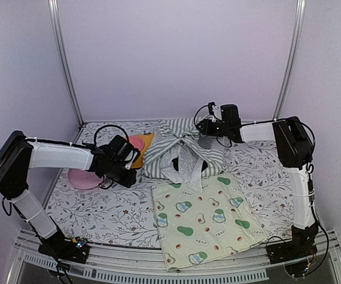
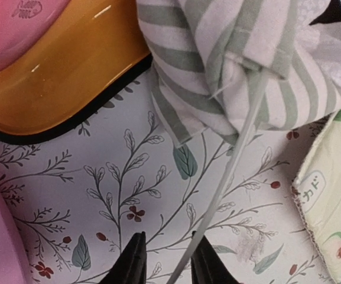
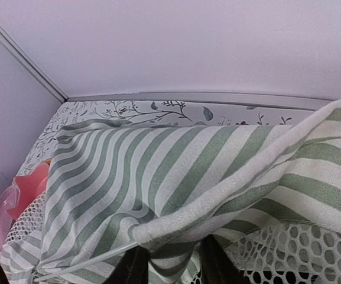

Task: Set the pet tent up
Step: Pick up the tent pole from the tent, then adjust the tent next to the pet food container.

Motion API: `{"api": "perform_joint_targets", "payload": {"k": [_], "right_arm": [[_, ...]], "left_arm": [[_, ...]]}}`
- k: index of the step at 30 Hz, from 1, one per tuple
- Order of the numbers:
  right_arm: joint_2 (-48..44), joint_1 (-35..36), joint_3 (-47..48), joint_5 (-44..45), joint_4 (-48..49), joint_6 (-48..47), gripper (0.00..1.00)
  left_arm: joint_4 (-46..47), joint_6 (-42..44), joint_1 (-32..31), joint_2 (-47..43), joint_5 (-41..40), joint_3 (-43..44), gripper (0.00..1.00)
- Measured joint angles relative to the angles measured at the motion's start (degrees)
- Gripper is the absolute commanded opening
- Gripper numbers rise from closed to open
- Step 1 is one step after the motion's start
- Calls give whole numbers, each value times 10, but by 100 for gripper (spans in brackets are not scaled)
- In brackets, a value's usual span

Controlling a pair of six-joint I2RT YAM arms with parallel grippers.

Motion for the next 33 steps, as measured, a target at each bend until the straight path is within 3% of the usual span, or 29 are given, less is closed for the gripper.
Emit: {"api": "perform_joint_targets", "payload": {"k": [2, 8, 12, 19, 22, 27, 29, 31, 33], "right_arm": [[0, 4, 5, 2, 1, -3, 0], [-10, 22, 5, 9, 3, -12, 0], [-52, 54, -24, 16, 0, -34, 0], [-133, 176, -96, 19, 28, -82, 0], [-146, 211, -125, 27, 29, -93, 0], [-150, 194, -156, 24, 28, -103, 0], [-158, 187, -164, 17, 27, -105, 9], [-168, 184, -168, 14, 24, -107, 38], [-182, 179, -174, 3, 16, -106, 53]], "left_arm": [[-2, 5, 0, 2, 0, 2, 0], [-26, 40, -5, 7, 8, 44, 0], [-61, 43, -7, 9, 20, 126, 0], [-86, 43, -9, 84, 54, 292, 0], [-84, 43, -9, 126, 65, 324, 0], [-67, 48, -11, 157, 79, 334, 0], [-47, 54, -13, 158, 84, 327, 0], [-24, 60, -14, 154, 89, 314, 0], [3, 65, -14, 148, 88, 293, 0]]}}
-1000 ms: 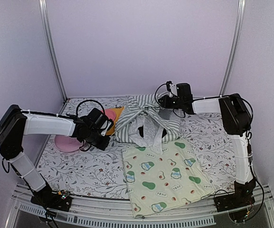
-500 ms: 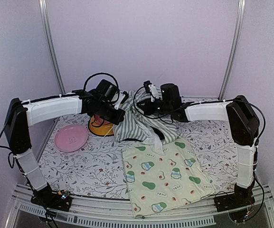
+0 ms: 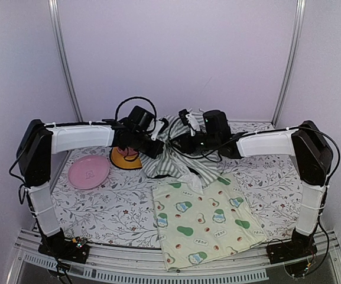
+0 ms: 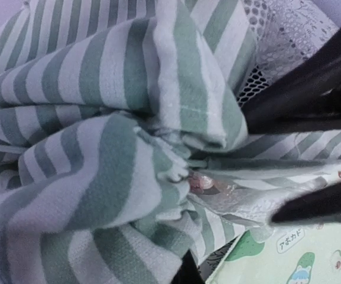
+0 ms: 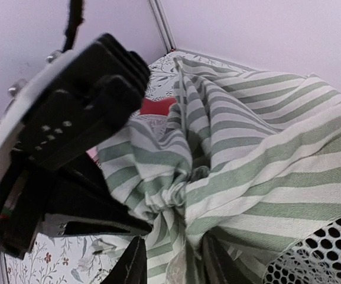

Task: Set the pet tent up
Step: Adjust the tent next to the pet food container, then pick up the tent from the corner of the board.

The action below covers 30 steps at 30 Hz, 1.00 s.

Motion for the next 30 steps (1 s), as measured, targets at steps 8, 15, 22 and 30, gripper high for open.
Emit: {"api": "perform_joint_targets", "payload": {"k": [8, 15, 22, 30], "right_arm": [[-103, -60, -45, -46, -17, 38, 96], [-173, -158, -90, -23, 3, 56, 99], [-111, -227, -52, -54, 39, 87, 87], [71, -247, 122, -169, 54, 147, 82]], "left_arm": [[71, 41, 10, -50, 2, -96, 0], [113, 59, 18, -128, 29, -180, 0], [137, 64, 21, -174, 66, -227, 0], [143, 69, 18, -182, 98, -229, 0]]}}
